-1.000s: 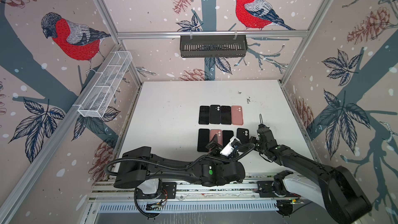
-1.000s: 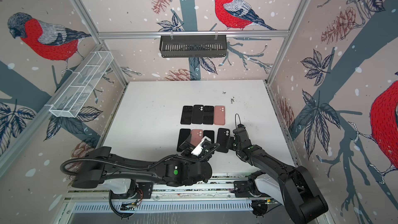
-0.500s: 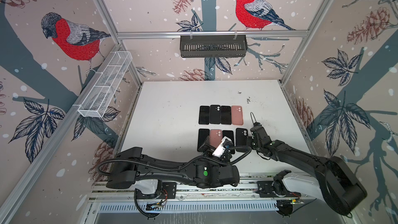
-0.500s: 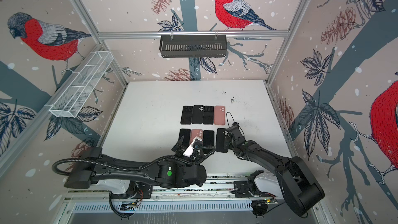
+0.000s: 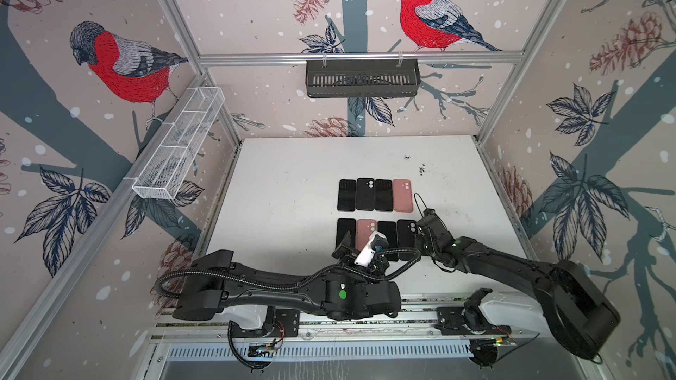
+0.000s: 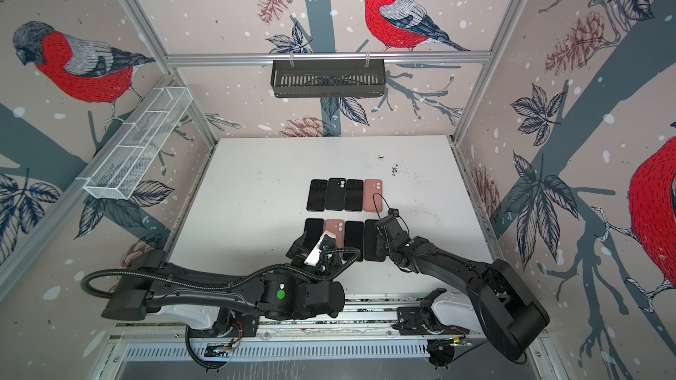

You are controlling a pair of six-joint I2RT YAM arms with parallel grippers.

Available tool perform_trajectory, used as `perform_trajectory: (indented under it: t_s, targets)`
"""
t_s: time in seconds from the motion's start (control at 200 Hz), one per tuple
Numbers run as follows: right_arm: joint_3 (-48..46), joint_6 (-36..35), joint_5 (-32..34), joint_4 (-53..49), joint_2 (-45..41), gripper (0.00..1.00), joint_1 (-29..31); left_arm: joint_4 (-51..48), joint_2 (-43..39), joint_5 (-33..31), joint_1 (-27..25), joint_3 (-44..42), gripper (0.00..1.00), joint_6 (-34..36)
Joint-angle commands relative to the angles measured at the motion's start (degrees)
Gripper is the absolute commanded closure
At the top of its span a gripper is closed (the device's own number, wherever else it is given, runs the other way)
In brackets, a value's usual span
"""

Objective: Take the phone out of the phone case

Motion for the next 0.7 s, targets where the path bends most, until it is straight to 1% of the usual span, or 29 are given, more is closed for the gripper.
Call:
perform_trajectory:
  t_s: [0.0,0.1,0.21,0.245,0.325,0.385,0.455,0.51,0.545,0.6,0.655,0.695]
  targets:
    - [-0.2,0.4,1.3,-2.5,-1.4,0.73,0.1,-2.0,-0.9,-1.4,-0.2,-0.3,0.03,-4.0]
    - [-0.3,0.8,1.7,-2.8,-3.7,0.6,0.1,-2.7,-1.8,-1.2,-0.2,-0.8,0.03,-5.5]
    - [-0.3,1.5,2.0,-3.1,-8.4,0.45,0.0,-2.9,-3.8,-1.2,-0.1,-1.5,0.02,-7.0]
    - [-0.1,1.5,1.9,-3.1,-10.3,0.39,0.1,-2.8,-4.7,-1.3,-0.1,-1.9,0.03,-7.2]
    - [0.9,0.3,2.5,-3.9,-14.8,0.15,0.1,-3.2,-7.4,-2.3,0.1,-3.3,0.02,-9.4]
    - [1.7,-1.1,4.1,-4.4,-18.4,0.0,0.1,-2.5,-10.7,-2.7,1.1,-5.1,0.02,-10.7]
    - [1.9,-2.8,6.7,-3.7,-23.7,0.0,0.0,0.0,-16.0,-1.6,4.1,-7.7,0.02,-9.8]
    - [0.9,-4.1,8.7,-0.8,-27.6,0.0,-0.4,4.1,-21.5,0.9,8.2,-10.8,0.02,-6.9]
    - [0.3,-5.5,9.3,1.1,-30.2,0.0,-1.0,7.8,-25.2,2.3,11.0,-13.1,0.02,-3.9]
    - [-0.6,-7.6,10.6,4.9,-32.8,0.0,-2.8,15.4,-32.2,2.8,14.8,-17.4,0.02,3.0]
    - [-1.4,-10.3,10.8,8.4,-33.8,0.0,-5.8,22.0,-39.5,1.6,18.6,-21.5,0.02,9.1]
    - [-1.9,-12.3,10.3,11.1,-33.5,0.0,-8.5,25.6,-44.8,2.1,22.1,-24.1,0.02,13.0]
